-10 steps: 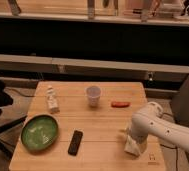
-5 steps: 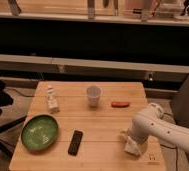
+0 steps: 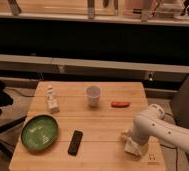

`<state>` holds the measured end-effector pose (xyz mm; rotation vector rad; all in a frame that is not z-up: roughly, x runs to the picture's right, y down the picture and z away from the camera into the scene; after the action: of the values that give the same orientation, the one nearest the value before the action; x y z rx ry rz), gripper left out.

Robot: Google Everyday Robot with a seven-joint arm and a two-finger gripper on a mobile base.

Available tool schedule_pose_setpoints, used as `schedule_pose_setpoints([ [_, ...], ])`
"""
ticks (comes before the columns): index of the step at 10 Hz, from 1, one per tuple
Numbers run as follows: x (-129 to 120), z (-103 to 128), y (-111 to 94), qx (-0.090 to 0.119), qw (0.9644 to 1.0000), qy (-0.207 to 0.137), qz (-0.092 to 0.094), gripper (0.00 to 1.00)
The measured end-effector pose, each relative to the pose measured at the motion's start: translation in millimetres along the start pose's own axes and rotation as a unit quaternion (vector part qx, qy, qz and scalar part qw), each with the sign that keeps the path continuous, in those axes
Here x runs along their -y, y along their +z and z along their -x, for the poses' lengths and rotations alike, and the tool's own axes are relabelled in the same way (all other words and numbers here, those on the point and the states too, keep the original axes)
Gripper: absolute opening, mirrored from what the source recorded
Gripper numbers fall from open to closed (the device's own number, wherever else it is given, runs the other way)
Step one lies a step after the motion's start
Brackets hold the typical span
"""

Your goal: Wipe the white sponge on the table

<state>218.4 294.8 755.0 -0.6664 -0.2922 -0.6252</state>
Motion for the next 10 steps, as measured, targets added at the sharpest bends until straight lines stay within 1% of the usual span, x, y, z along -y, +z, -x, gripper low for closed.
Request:
schedule_pose_setpoints([
  [10, -11.9, 1.7, 2.9, 0.009, 0.9999, 0.004, 0.007, 0.8],
])
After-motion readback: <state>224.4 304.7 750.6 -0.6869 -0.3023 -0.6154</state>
